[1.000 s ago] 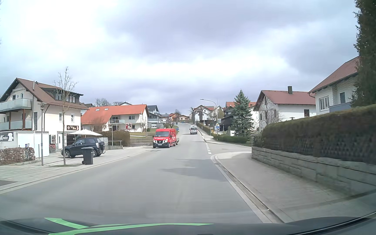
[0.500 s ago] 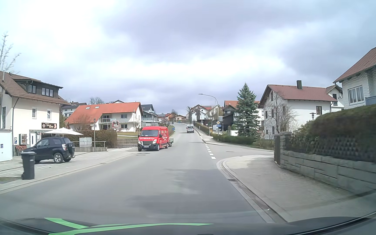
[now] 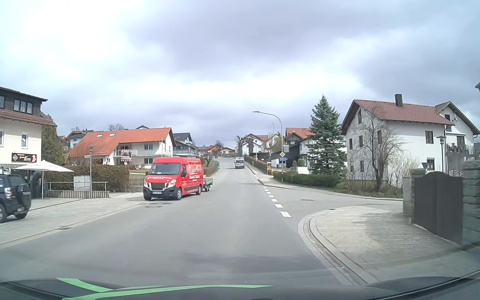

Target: Follow the waypoints while adhering to traffic rules and regulations

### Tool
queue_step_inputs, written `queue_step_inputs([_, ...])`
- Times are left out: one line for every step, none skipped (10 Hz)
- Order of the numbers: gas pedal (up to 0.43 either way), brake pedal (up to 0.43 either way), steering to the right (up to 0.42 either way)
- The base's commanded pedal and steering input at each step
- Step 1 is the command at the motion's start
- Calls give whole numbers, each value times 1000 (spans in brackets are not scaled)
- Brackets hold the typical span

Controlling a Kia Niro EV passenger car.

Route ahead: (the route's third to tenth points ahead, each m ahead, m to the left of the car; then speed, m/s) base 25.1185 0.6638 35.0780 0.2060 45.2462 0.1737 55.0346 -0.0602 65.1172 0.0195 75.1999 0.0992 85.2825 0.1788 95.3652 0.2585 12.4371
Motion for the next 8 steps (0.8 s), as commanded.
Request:
queue_step_inputs([130,0,6])
queue_step_inputs([130,0,6])
queue_step_inputs([130,0,6])
queue_step_inputs([130,0,6])
queue_step_inputs([130,0,5])
queue_step_inputs([130,0,5])
queue_step_inputs([138,0,4])
queue_step_inputs([150,0,3])
